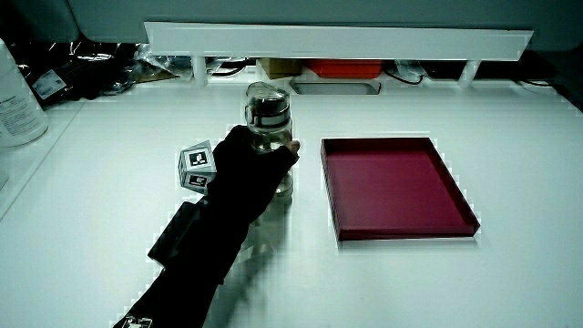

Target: Pick bottle

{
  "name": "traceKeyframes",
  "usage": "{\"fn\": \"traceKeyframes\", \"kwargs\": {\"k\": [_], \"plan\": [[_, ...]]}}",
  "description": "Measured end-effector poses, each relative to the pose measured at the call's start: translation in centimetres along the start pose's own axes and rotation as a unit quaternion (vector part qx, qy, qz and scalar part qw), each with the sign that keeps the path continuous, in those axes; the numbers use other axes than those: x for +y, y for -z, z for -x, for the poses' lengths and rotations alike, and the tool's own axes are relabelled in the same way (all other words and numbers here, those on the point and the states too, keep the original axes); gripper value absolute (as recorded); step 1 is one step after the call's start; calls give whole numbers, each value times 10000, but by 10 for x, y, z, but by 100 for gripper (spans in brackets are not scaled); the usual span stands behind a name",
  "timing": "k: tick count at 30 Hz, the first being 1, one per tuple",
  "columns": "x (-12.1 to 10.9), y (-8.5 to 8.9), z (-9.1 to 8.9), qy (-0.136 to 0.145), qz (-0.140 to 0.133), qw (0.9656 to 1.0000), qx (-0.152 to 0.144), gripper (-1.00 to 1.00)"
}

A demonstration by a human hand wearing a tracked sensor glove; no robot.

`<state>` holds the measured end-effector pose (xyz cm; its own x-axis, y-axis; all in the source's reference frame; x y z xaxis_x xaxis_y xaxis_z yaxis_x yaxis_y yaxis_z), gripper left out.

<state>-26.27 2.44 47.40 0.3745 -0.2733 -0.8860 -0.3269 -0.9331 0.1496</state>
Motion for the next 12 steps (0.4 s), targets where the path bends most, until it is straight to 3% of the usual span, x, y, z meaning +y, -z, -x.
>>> {"fn": "traceKeyframes", "kwargs": {"k": [5,10,12], "plan": [[1,8,-22,324,222,9991,-185,100],[5,20,-45,293,433,9985,-185,100],[8,26,-51,425,495,9972,-374,100]]}}
